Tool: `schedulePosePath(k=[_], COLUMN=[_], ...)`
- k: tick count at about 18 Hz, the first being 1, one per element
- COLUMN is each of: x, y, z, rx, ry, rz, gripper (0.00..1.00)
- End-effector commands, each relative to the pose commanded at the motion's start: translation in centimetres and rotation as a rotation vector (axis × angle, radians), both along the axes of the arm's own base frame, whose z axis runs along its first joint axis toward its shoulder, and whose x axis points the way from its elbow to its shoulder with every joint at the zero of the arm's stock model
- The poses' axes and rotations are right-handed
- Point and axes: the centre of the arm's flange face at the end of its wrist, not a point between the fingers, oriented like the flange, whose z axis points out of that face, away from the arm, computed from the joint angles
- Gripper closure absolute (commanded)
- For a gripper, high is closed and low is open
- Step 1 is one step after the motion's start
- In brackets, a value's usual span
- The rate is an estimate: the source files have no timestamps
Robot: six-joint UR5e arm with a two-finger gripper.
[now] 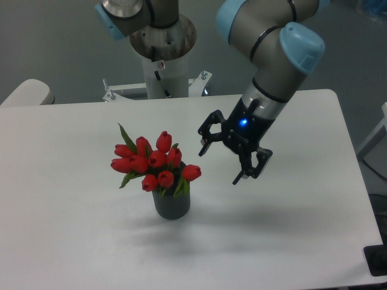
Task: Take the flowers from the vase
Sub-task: 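Open the gripper wide and swing it toward the tulip stems, then close the gripper around the tulip stems above the vase rim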
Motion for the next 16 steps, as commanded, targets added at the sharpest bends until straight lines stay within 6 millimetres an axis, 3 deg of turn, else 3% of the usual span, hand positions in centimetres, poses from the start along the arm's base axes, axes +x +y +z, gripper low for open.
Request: schedulePosePath(k=[1,8,16], x=[0.8,2.5,5.3], y=[-0.1,-0.8,-0.2], z=[-1.6,-6.2,-7.9], rx=[0.0,0.144,0.359], ry=[-0.024,-0.088,-0.239], rz=[-0.016,-0.144,-0.106], gripper=[0.0,0.0,0.0])
